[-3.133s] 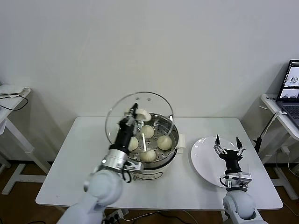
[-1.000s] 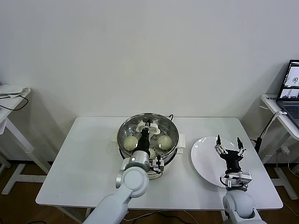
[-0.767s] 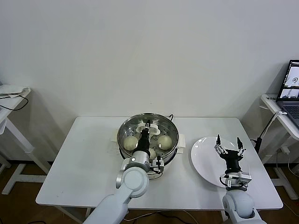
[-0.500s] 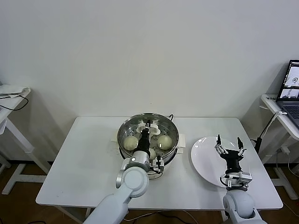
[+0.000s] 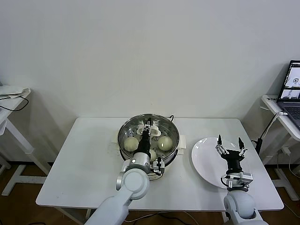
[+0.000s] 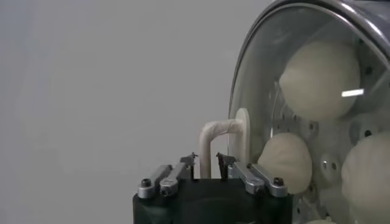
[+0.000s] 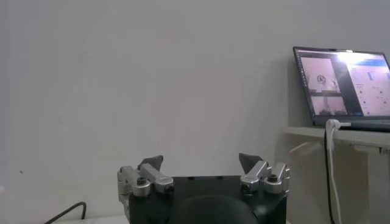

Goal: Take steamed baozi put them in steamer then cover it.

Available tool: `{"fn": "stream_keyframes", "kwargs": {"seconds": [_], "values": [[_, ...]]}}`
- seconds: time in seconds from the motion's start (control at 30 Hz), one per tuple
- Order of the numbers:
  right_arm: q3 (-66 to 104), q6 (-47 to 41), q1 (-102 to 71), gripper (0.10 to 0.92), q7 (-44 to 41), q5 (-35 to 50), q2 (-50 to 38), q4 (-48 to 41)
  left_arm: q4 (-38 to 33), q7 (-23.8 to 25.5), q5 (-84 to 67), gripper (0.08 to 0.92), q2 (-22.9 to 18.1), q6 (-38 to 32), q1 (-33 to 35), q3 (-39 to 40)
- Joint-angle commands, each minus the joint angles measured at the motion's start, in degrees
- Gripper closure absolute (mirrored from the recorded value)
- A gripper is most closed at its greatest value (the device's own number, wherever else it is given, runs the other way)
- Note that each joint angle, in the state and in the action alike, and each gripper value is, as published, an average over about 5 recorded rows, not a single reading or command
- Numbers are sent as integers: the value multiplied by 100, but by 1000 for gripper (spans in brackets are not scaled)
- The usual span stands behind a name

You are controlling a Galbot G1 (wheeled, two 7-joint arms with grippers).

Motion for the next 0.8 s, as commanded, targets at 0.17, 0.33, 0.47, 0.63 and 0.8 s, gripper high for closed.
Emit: {"fn": "stream_keyframes", "kwargs": {"seconds": [0.17,0.33,0.47,0.63,0.8], "values": [[-21,-1,4,203,5,-18,34,32,-493,42,-215,452,156,49,122,61],[-12,-23,9,203,42,-11,14,94,-740,67,-239,433,284,64,195,79],[32,-30,-2,203,59,-7,-3,141,-1003,89,-369,333,519,76,341,54],[63,-32,-8,203,62,14,-35,187,-1461,85,-553,210,874,76,601,-106],[71,-32,8,203,58,33,-50,198,-2013,45,-789,178,1244,52,989,-410]]}}
